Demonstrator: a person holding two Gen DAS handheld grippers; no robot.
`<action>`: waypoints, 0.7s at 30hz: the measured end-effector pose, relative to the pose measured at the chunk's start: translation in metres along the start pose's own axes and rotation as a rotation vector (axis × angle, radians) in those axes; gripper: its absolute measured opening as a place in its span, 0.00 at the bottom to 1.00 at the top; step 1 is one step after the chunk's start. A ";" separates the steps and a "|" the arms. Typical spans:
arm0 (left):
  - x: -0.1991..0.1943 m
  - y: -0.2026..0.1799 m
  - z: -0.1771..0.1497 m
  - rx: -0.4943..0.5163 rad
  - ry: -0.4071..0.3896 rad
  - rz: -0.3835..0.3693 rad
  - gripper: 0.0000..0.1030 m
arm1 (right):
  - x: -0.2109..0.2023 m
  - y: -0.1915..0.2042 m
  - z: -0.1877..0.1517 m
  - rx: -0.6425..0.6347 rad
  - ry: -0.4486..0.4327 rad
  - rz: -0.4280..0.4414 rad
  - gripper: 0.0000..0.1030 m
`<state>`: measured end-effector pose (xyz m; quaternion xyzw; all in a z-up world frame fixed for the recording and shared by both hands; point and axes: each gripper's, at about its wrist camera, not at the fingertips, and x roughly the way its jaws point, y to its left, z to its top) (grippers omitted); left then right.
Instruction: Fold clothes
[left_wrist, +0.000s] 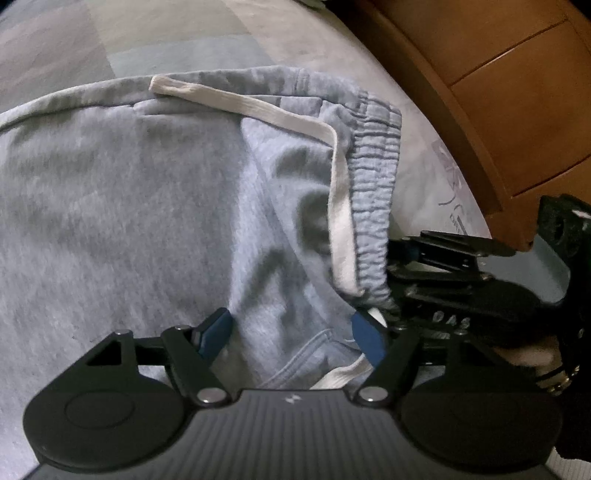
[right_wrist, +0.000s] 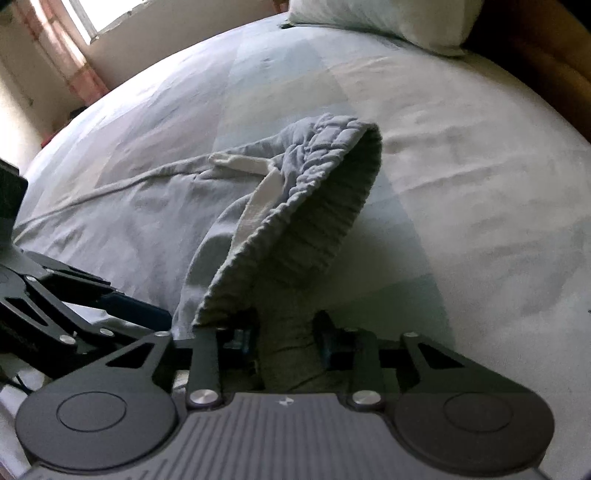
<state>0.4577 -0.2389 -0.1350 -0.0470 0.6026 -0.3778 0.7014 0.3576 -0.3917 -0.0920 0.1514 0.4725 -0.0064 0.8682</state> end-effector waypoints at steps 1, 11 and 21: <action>0.000 0.001 0.000 0.002 0.001 -0.002 0.70 | -0.006 0.002 0.000 -0.050 -0.017 -0.091 0.16; -0.003 0.001 -0.007 0.005 -0.011 -0.001 0.71 | -0.026 -0.058 0.015 0.093 -0.075 -0.096 0.31; -0.006 -0.001 -0.008 -0.015 -0.016 0.000 0.71 | 0.032 -0.081 0.034 0.262 -0.048 0.291 0.17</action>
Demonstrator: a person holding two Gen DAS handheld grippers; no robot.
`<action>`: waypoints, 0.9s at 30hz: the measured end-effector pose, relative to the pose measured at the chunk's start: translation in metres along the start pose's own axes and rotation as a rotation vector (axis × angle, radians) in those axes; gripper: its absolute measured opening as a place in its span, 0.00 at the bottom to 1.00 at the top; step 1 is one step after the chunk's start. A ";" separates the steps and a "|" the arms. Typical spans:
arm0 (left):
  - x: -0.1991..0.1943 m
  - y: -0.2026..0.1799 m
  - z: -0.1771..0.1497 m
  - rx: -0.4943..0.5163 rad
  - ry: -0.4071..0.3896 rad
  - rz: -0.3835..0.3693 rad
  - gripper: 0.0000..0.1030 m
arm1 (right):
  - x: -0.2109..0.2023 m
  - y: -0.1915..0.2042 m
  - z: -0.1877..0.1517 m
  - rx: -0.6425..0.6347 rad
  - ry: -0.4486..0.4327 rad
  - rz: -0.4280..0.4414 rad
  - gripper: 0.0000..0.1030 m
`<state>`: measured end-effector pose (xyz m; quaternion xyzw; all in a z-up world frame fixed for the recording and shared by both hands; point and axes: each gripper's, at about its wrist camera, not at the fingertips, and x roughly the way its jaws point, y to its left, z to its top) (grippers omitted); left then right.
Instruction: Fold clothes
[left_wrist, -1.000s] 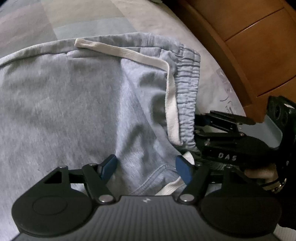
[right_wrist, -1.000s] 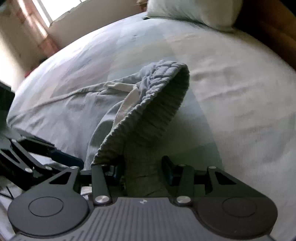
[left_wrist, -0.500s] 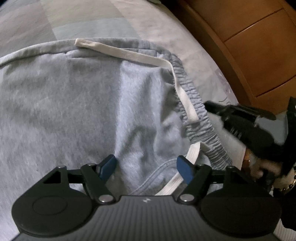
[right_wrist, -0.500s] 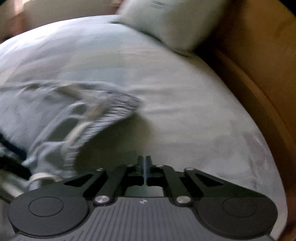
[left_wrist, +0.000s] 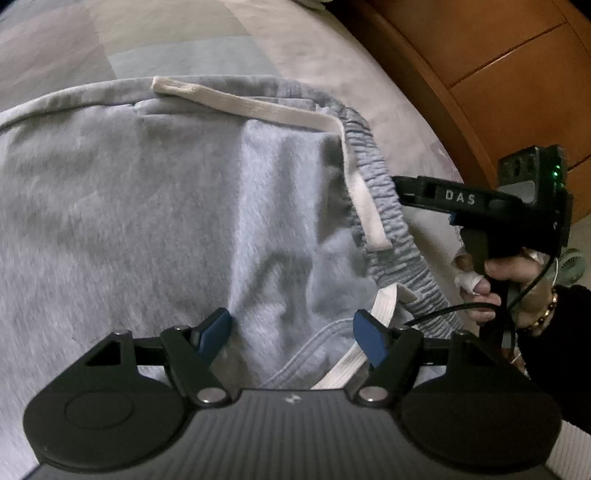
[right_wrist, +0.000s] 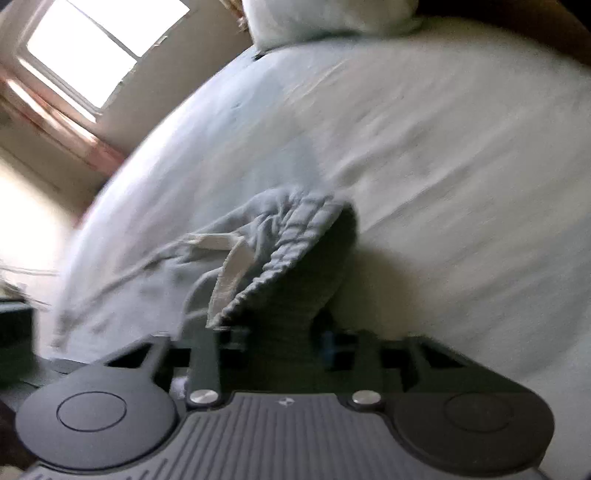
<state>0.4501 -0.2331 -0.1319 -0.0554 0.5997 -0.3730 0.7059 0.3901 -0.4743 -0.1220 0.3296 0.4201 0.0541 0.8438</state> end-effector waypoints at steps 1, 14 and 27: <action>0.000 -0.001 0.000 -0.004 -0.002 0.003 0.71 | -0.003 0.003 0.001 -0.019 -0.009 -0.015 0.14; -0.010 -0.035 0.017 0.127 -0.062 0.040 0.71 | -0.067 -0.004 0.008 -0.095 -0.062 -0.195 0.44; -0.019 -0.027 0.008 0.110 -0.042 0.106 0.71 | -0.100 -0.005 -0.087 -0.026 0.157 -0.224 0.09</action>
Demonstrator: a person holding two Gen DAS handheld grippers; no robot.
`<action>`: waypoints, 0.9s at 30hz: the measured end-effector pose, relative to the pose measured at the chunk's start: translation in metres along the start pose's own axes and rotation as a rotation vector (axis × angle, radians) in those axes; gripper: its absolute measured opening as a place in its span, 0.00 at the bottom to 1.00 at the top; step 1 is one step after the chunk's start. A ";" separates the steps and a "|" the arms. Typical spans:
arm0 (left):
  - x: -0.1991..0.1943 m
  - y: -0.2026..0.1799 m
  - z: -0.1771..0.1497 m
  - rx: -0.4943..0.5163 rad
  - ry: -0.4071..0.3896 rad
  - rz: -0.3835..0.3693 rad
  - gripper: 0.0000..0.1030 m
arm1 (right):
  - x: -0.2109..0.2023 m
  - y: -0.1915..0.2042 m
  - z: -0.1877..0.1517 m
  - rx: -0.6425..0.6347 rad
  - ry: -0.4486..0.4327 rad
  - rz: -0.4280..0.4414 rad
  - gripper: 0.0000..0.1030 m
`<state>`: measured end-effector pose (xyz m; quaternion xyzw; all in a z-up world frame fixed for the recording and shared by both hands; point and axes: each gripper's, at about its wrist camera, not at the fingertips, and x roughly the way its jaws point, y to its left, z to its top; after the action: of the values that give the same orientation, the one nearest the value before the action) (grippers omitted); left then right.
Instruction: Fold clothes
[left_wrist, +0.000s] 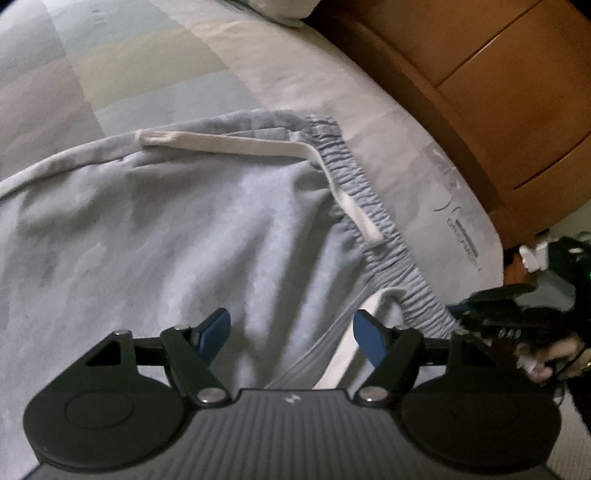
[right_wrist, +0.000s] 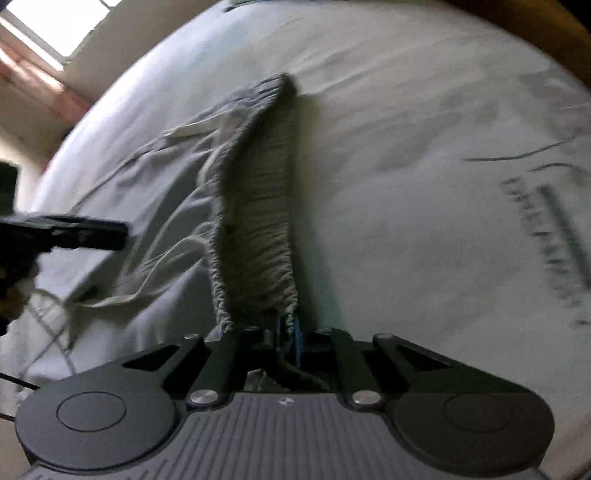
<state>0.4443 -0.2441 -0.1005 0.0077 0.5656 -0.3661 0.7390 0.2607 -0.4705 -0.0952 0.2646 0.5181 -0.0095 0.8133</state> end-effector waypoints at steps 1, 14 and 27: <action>-0.005 0.002 -0.003 0.003 -0.002 0.021 0.71 | -0.006 -0.003 0.000 0.012 0.003 -0.036 0.03; -0.024 0.024 -0.020 -0.004 -0.096 0.104 0.71 | -0.007 0.091 0.015 -0.235 -0.034 0.125 0.24; 0.000 0.022 -0.004 0.146 -0.109 0.111 0.71 | 0.005 0.098 -0.068 -0.506 0.117 -0.175 0.25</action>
<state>0.4532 -0.2266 -0.1101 0.0728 0.4952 -0.3645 0.7852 0.2348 -0.3554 -0.0806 0.0071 0.5710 0.0655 0.8183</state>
